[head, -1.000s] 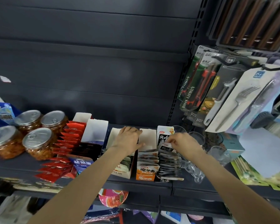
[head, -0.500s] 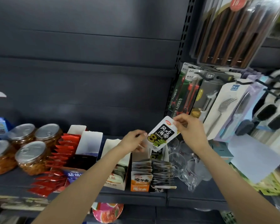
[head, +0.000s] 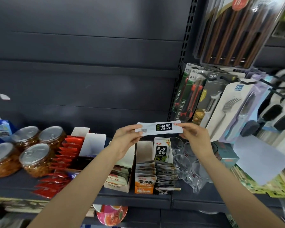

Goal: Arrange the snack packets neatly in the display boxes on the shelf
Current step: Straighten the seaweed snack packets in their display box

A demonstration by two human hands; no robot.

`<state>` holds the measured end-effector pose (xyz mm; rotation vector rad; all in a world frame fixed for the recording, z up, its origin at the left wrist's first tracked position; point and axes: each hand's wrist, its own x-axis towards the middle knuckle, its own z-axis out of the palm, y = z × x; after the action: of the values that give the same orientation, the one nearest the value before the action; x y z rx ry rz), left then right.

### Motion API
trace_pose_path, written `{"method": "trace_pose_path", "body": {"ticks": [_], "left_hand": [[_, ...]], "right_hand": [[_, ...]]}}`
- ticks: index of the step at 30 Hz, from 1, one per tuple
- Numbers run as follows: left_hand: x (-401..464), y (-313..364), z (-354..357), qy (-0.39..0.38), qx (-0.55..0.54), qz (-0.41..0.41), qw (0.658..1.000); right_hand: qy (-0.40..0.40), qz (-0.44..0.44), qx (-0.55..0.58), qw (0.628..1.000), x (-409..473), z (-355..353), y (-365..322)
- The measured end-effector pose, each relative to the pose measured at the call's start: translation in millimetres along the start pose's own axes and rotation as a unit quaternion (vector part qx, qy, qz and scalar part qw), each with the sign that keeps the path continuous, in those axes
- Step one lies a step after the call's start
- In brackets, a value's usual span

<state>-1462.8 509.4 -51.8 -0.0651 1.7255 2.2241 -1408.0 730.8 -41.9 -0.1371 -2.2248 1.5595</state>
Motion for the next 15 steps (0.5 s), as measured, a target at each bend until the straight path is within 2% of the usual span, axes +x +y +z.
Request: {"method": "trace_pose_path", "body": {"ticks": [2,4,9,15], "left_hand": [[-6,2,1,-0.005,0.056,0.046,0.997],[-12,2,0,-0.013,0.136,0.096,0.986],[-23,4,-2,-0.034,0.193,0.202,0.96],[-24,2,-3,-0.025,0.206,0.214,0.955]], "right_hand": [[0.0,0.086,0.121,0.989,-3,3,-2],[-0.004,0.129,0.175,0.976,-5,4,-1],[-0.049,0.117,0.182,0.975,-10,4,4],[-0.04,0.098,0.186,0.977,-9,2,5]]}}
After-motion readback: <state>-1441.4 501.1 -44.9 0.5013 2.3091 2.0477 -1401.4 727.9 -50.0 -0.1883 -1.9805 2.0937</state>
